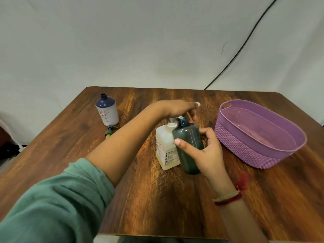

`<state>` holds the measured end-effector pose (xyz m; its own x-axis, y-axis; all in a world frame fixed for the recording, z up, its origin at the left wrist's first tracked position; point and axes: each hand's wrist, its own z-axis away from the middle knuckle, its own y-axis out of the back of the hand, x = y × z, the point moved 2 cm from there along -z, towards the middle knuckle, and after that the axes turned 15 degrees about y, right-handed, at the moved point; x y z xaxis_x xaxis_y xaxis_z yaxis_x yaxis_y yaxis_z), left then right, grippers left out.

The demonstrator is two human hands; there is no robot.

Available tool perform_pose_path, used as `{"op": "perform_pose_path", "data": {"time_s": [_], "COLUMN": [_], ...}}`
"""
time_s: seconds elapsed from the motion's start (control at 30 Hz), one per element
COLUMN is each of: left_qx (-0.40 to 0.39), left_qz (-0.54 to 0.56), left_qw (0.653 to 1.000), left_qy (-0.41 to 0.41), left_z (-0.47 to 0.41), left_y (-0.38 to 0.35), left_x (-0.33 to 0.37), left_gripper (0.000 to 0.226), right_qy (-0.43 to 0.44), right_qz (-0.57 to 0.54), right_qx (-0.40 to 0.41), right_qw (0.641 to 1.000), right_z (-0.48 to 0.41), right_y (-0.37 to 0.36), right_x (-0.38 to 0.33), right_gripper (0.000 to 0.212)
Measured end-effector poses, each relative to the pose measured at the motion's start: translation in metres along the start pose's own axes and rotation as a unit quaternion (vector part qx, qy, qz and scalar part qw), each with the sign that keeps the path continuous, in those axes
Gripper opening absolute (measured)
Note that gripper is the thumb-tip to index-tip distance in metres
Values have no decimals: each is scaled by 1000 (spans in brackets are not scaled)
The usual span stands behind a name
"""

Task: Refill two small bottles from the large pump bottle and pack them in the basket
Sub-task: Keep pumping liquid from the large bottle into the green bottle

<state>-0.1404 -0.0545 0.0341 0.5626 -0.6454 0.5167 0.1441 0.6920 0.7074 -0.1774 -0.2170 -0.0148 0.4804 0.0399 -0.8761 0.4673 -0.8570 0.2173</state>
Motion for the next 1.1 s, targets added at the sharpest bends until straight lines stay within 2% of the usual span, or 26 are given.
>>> {"op": "perform_pose_path", "data": {"time_s": [0.1, 0.3, 0.5, 0.77, 0.97, 1.1], "left_qx": [-1, -15, -19, -13, -15, -1], "left_qz": [16, -76, -17, -88, -26, -42], "left_qw": [1000, 997, 1000, 996, 999, 999], "left_qy": [-3, 8, -8, -3, 15, 9], "left_z": [-2, 10, -1, 11, -1, 5], "left_y": [-5, 4, -4, 4, -3, 2], "left_x": [-5, 11, -1, 14, -4, 2], "left_gripper": [56, 60, 58, 66, 58, 58], "right_qy": [-7, -8, -12, -5, -13, -9], "right_qz": [-1, -7, 3, -17, -6, -17], "right_qx": [-6, 1, -2, -2, -10, -7], "right_qw": [1000, 1000, 1000, 1000, 1000, 1000], "right_z": [3, 0, 2, -1, 3, 3], "right_y": [-2, 0, -1, 3, 0, 0], "right_x": [2, -6, 1, -6, 4, -1], "right_gripper": [59, 59, 61, 58, 53, 49]}}
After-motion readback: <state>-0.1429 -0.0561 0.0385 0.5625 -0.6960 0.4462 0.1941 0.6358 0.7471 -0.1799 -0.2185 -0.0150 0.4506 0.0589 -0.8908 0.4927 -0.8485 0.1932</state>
